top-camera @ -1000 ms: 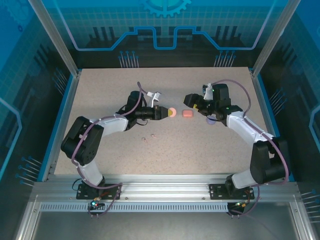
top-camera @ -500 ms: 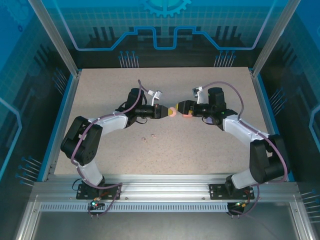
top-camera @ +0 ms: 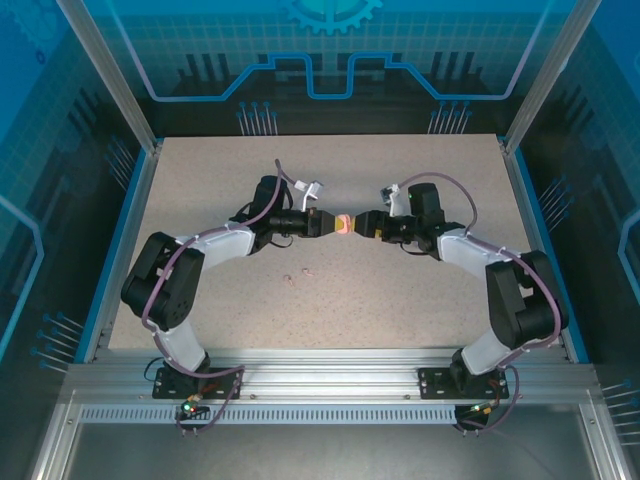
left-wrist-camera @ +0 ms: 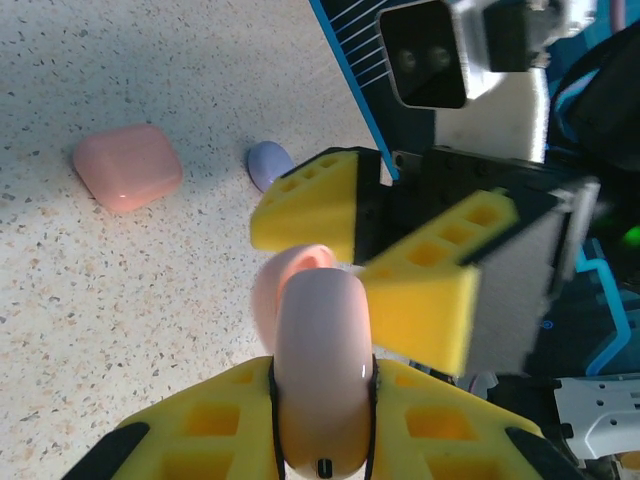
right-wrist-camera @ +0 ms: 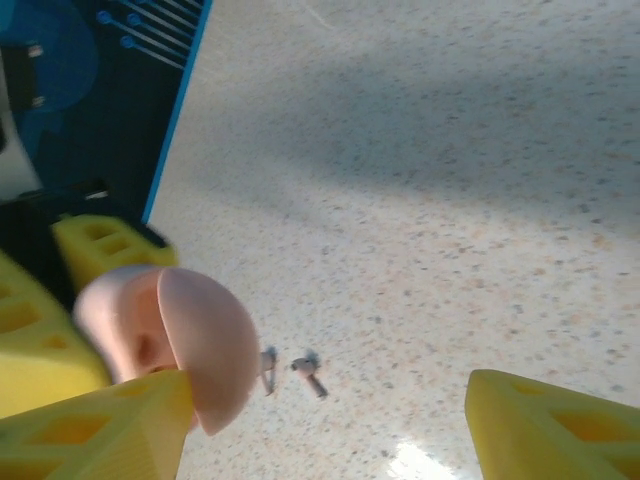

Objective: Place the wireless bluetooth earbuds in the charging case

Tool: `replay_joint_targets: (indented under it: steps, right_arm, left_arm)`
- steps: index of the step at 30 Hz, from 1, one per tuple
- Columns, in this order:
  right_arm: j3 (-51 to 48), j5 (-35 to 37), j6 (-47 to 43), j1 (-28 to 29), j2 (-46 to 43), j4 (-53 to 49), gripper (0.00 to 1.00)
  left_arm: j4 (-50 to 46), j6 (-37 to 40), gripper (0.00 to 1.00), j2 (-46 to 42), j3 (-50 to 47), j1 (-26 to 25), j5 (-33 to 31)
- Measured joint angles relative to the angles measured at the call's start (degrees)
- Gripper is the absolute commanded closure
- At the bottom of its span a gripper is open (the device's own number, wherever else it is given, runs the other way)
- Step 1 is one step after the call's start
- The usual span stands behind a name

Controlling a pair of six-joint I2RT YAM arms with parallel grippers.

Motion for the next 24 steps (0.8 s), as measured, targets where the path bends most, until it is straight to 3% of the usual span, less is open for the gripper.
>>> replay_joint_targets:
  steps: [9, 16, 24]
  right_arm:
    - [-2.95, 1.14, 1.68, -3.06, 0.92, -0.37, 0.29]
    - [-3.45, -0.5, 1.73, -2.23, -7.21, -1.03, 0.29]
    - [-3.19, -1.49, 3.67, 0.17, -5.07, 0.09, 0.38]
  left_arm:
    - [0.46, 0.44, 1.0, -1.33, 0.02, -0.04, 0.72]
    - [0.81, 0.44, 1.0, -1.33, 0.02, -0.04, 1.11]
    - [0.9, 0.42, 1.0, -1.36, 0.02, -0.04, 1.11]
